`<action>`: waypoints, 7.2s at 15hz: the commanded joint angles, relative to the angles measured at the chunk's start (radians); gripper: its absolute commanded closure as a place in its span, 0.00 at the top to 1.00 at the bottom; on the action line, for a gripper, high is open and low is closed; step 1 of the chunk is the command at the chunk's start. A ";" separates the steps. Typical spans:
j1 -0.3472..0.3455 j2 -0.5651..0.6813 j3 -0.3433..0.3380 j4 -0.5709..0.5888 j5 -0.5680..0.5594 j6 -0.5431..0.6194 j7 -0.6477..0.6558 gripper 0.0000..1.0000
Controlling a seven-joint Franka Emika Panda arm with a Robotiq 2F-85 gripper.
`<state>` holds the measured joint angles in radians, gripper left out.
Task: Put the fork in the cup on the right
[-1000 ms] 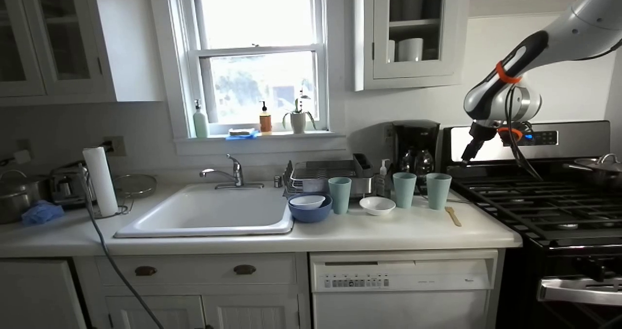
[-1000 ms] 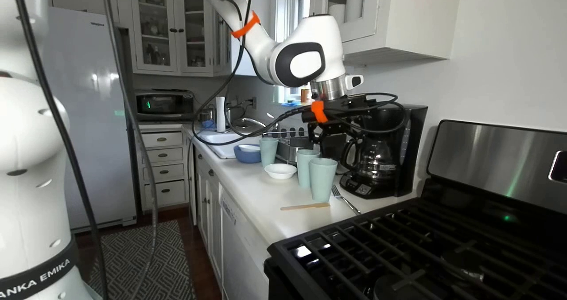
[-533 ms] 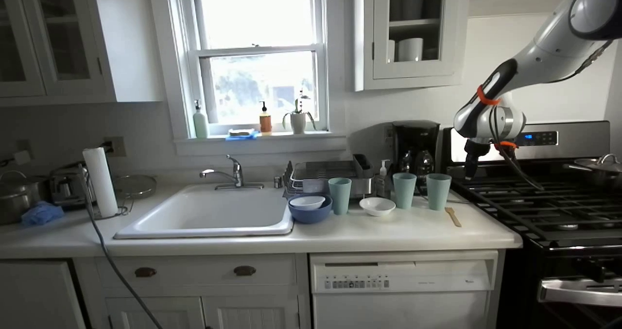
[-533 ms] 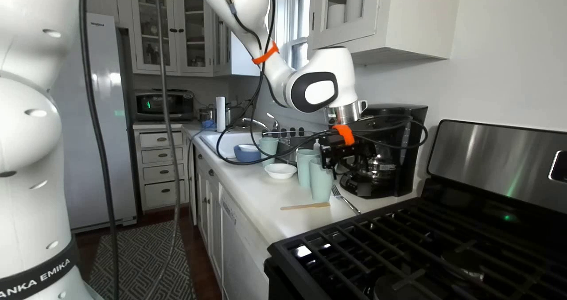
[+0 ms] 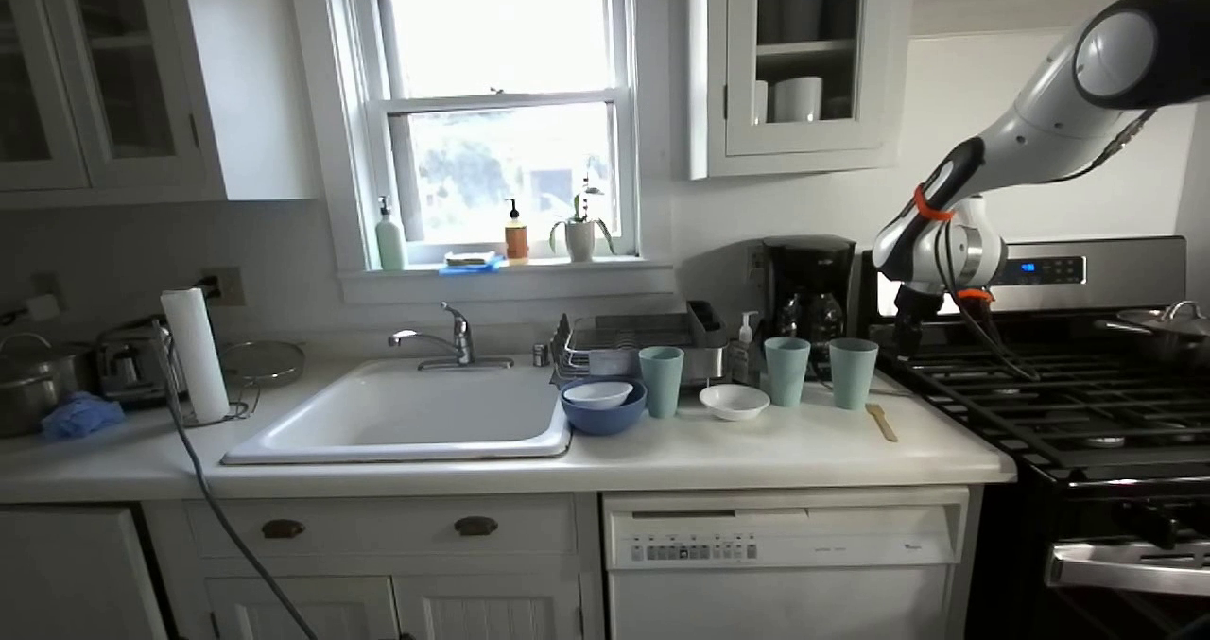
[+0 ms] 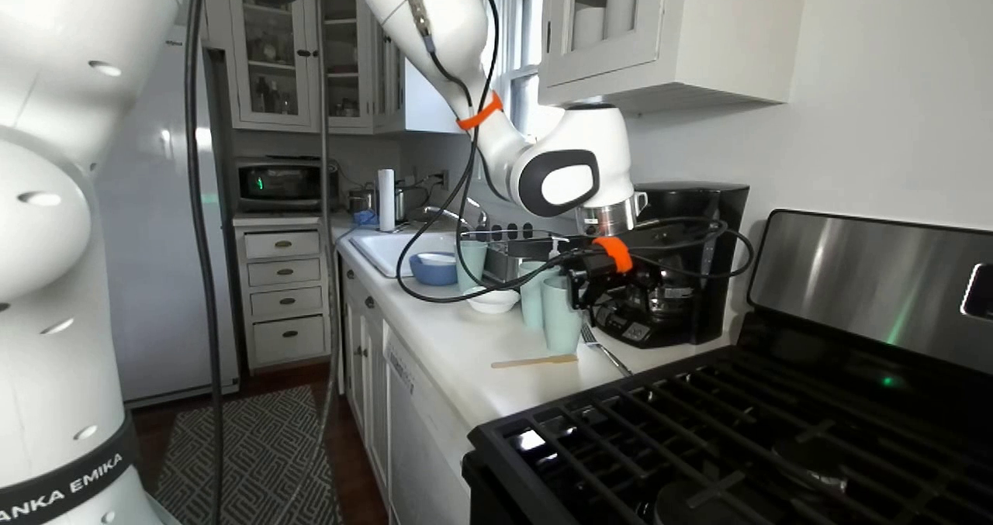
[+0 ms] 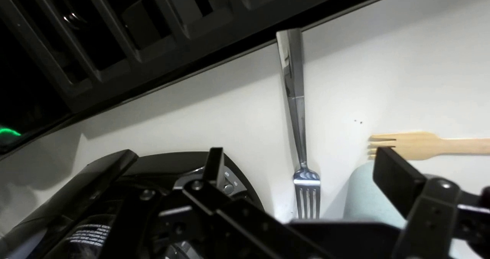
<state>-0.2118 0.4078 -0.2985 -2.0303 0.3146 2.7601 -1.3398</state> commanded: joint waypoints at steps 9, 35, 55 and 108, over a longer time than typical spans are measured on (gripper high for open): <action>-0.317 0.143 0.340 0.141 -0.033 0.053 -0.192 1.00; -0.523 0.293 0.520 0.329 0.001 -0.139 -0.286 0.67; -0.499 0.324 0.481 0.391 0.050 -0.329 -0.322 0.00; -0.180 0.040 0.032 0.081 1.345 -0.843 -1.146 0.03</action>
<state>-0.4174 0.4359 -0.2439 -1.9596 1.6064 1.8682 -2.4462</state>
